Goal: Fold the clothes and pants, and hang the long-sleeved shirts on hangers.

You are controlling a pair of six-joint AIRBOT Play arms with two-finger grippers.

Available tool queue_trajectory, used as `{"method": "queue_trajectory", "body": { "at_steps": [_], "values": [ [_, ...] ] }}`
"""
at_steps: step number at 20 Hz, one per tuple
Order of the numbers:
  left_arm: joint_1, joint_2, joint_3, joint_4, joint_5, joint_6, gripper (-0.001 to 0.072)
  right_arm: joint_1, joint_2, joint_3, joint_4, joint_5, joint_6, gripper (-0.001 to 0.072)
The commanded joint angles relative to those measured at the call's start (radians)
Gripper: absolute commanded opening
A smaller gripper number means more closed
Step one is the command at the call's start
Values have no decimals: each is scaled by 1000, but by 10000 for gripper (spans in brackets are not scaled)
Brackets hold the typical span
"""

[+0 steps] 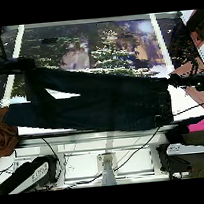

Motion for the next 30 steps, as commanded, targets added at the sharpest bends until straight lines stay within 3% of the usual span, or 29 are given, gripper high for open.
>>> {"method": "queue_trajectory", "body": {
  "at_steps": [1, 4, 9, 16, 17, 18, 19, 21, 26, 30],
  "values": [
    [1, -9, 1, 74, -27, 3, 26, -1, 0, 1, -6, -7, 0, 35],
    [-8, -154, 1, 58, 45, 32, 27, -1, 0, 1, -6, -7, 0, 35],
    [-29, -422, 1, 30, 260, 242, 27, -1, 0, 1, -6, -9, 0, 35],
    [-30, -530, 1, 30, 624, 244, 35, -1, 0, 1, -6, -11, 0, 35],
    [-30, -533, 1, 31, 640, 244, 97, -1, 0, 1, -6, -11, 0, 35],
    [-30, -533, 1, 30, 639, 243, 322, -1, 0, 1, -6, -11, 0, 35],
    [-30, -531, 1, 30, 618, 229, 625, -1, 0, 1, -6, -10, 1, 35],
    [-29, -513, 1, 31, 490, 160, 633, -1, 0, 1, -6, -10, 1, 35],
    [-30, -454, 1, 85, 40, 179, 633, -1, 0, 1, -6, -9, 1, 35],
    [-68, -441, 1, -21, -82, 193, 633, -1, 0, 1, -6, -6, 1, 35]
  ]
}}
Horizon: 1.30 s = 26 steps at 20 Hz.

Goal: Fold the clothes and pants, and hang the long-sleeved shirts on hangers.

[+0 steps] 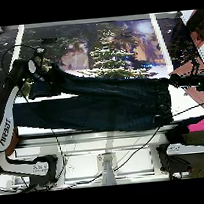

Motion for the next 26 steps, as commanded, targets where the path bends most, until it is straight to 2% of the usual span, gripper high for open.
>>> {"method": "queue_trajectory", "body": {
  "at_steps": [1, 5, 8, 13, 15, 16, 17, 18, 19, 21, 22, 25, 26],
  "values": [
    [-44, 12, 0, -74, -139, 15, 633, 0, 0, 1, 0, 2, 0, 35],
    [-122, -5, -1, -73, -144, -5, 633, -1, 0, 0, 0, 2, 0, 36],
    [-135, -64, -1, -64, -172, -61, 633, 0, 0, 1, 0, 2, 0, 35],
    [-136, -175, 0, 110, -179, -127, 620, 0, 0, 1, -8, 2, 0, 35],
    [-135, -185, 0, 163, -137, -192, 536, 0, 0, 1, -12, 2, 0, 35],
    [-135, -184, 0, 183, -100, -227, 535, -1, 0, 1, -13, 2, 0, 35],
    [-135, -185, 0, 190, -60, -257, 497, 0, 0, 1, -17, 2, 0, 35],
    [-134, -185, 0, 189, -15, -274, 382, -1, 0, 1, -21, 2, 0, 35],
    [-134, -187, 0, 189, 14, -275, 307, 0, 0, 0, -25, 2, 0, 35],
    [-132, -188, 0, 191, 22, -274, 97, 0, 0, 0, -26, 2, 0, 35],
    [-130, -187, 0, 200, 6, -269, 28, 0, 0, 1, -26, 2, 0, 36],
    [-130, -165, 0, 312, -89, -261, 28, -1, 0, 1, -26, 1, 0, 35],
    [-130, -142, 0, 338, -127, -224, 28, 0, 0, 1, -26, 1, 0, 35]
  ]
}}
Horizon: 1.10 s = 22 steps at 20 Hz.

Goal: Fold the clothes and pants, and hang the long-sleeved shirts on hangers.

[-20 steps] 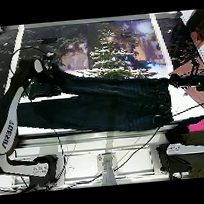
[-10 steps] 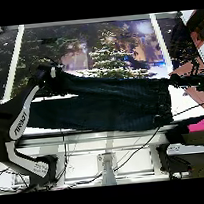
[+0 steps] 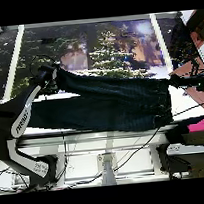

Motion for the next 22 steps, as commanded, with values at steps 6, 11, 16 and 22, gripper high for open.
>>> {"method": "queue_trajectory", "body": {
  "at_steps": [6, 11, 16, 22],
  "values": [
    [85, 330, 2, -19, -77, 225, 26, -1, 0, 1, -2, -3, 0, 35],
    [298, 531, 2, -288, -66, 266, 26, 0, 0, 1, -2, -3, 0, 35],
    [389, 670, 2, -351, -159, 395, 26, 0, 0, 1, -2, -3, 0, 35],
    [525, 779, 2, -351, -244, 456, 23, 0, 0, 1, -2, -3, 0, 35]
  ]
}}
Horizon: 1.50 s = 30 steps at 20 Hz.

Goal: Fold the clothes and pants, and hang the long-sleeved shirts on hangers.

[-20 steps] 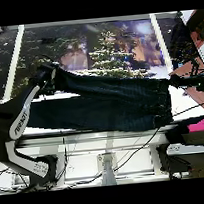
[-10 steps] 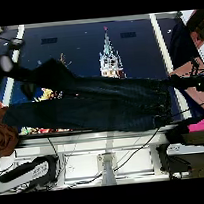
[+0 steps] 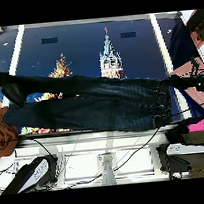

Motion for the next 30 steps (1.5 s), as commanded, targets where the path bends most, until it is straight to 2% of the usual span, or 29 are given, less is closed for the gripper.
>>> {"method": "queue_trajectory", "body": {
  "at_steps": [1, 3, 6, 9, 13, 17, 20, 22, 27, 30],
  "values": [
    [92, 24, 1, -13, -60, 50, 22, 0, 0, 1, 0, 0, 0, 35],
    [131, -48, 1, -43, -106, 76, 22, 0, 0, 1, 0, 0, 0, 35],
    [179, -222, 2, -161, -106, 215, 22, -1, 0, 1, -2, 0, 0, 35],
    [209, -391, 2, -207, -48, 230, 23, 0, 0, 1, -25, 0, 0, 35],
    [211, -503, 2, -164, 167, 230, 24, -1, 0, 1, -31, 0, 0, 35],
    [211, -476, 2, -63, 416, 230, 26, -1, 0, 1, -30, -1, 0, 35],
    [211, -454, 2, -54, 569, 230, 26, 0, 0, 0, -29, -4, 0, 35],
    [208, -467, 1, -67, 624, 229, 27, 0, 0, 1, -28, -4, 0, 35],
    [206, -536, 0, -68, 651, 230, 27, 0, 0, 0, -28, -4, 0, 35],
    [204, -563, 0, -68, 757, 230, 27, 0, 0, 0, -29, -6, 0, 35]
  ]
}}
